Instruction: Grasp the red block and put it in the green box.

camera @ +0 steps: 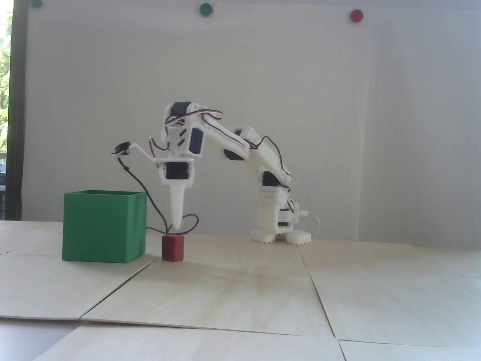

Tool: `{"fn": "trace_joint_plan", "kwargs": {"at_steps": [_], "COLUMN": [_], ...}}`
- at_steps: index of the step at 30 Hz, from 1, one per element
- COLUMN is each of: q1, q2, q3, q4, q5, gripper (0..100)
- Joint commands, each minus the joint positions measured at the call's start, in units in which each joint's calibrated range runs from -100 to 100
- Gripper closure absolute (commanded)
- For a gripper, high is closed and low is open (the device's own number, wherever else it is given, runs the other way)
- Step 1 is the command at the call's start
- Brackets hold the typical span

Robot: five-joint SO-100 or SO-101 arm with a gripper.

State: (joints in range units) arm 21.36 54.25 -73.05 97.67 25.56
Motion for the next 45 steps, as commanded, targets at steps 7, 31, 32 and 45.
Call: {"fn": "trace_joint_plan", "kwargs": {"at_steps": [7, 31, 32, 45], "q1": [2.7, 0.3, 0.3, -2.2], "q2": [-1.1, 4.7, 4.7, 4.3], "q3": [-0.4, -1.2, -1.2, -1.3], "q4": [1.8, 1.7, 1.7, 1.7], "q5": [0.7, 4.6, 4.7, 7.5], "gripper": [75, 75, 75, 75]}}
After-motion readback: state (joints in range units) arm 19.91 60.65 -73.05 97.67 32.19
